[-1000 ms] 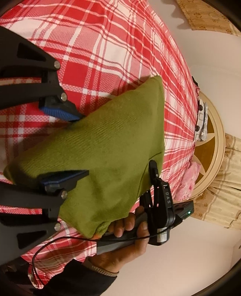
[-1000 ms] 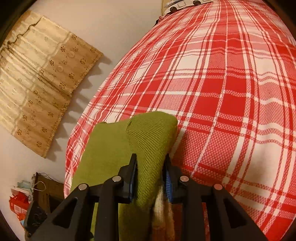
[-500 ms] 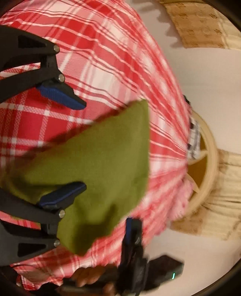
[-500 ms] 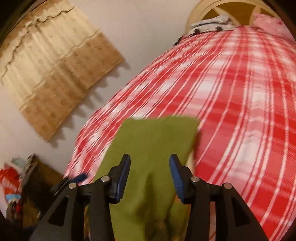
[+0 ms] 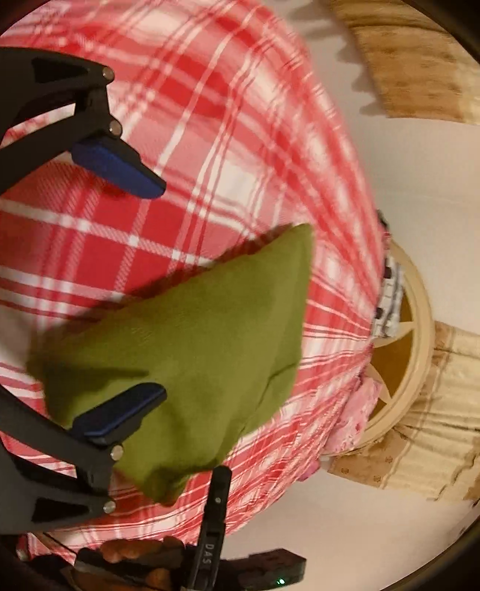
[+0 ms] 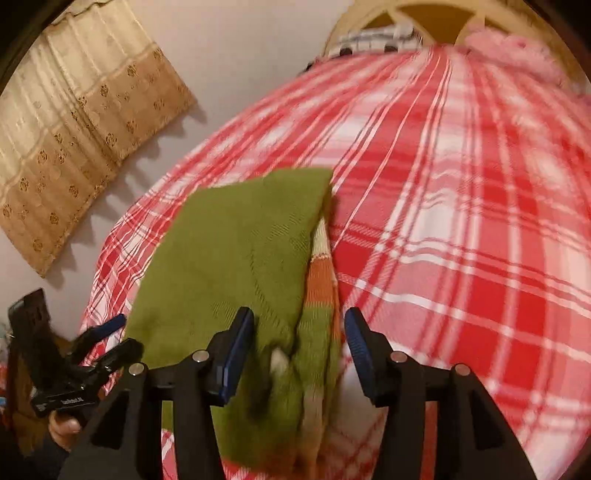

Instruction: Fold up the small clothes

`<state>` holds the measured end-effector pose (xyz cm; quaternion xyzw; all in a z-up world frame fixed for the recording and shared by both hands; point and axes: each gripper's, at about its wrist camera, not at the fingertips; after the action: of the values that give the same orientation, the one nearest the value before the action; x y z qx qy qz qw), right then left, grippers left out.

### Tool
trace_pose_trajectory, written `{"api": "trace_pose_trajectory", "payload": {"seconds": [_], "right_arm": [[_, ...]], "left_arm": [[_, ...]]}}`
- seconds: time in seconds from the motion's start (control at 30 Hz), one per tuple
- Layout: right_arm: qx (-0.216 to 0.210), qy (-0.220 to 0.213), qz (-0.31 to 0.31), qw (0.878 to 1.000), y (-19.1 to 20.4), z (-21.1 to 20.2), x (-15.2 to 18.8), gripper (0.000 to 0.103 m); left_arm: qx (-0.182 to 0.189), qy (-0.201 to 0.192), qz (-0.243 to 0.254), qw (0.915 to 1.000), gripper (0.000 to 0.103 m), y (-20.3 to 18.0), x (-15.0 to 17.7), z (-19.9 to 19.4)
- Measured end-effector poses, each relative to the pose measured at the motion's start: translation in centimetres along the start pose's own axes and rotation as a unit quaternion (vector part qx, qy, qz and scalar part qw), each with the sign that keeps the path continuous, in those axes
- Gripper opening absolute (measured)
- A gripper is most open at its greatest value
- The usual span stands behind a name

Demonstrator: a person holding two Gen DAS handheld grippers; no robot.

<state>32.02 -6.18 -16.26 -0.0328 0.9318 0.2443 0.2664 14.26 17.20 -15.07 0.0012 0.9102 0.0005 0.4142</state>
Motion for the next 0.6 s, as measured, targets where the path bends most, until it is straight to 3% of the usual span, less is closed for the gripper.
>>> {"api": "trace_pose_trajectory", "payload": {"seconds": [0.27,0.6], "right_arm": [[0.016,-0.127,-0.056,0.990,5.0,-8.7,5.2,0.053],[0.019,-0.179,-0.065,0.981,7.9,-13.3,8.3,0.054]], "left_arm": [[-0.037,-0.054,0.029,0.9975,0.102,-1.6,-0.3,-5.1],[-0.012,-0.099,0.027,0.9947,0.102,-2.5,-1.2,-8.8]]}}
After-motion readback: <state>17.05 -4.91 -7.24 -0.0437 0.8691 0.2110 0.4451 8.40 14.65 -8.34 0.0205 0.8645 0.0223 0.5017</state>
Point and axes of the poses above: each gripper's, at about its wrist camera, not at the fingertips, and z roughly the way its jaws point, y to its left, x to its underside, and after that the axes turned 13 degrees about z, right-handed
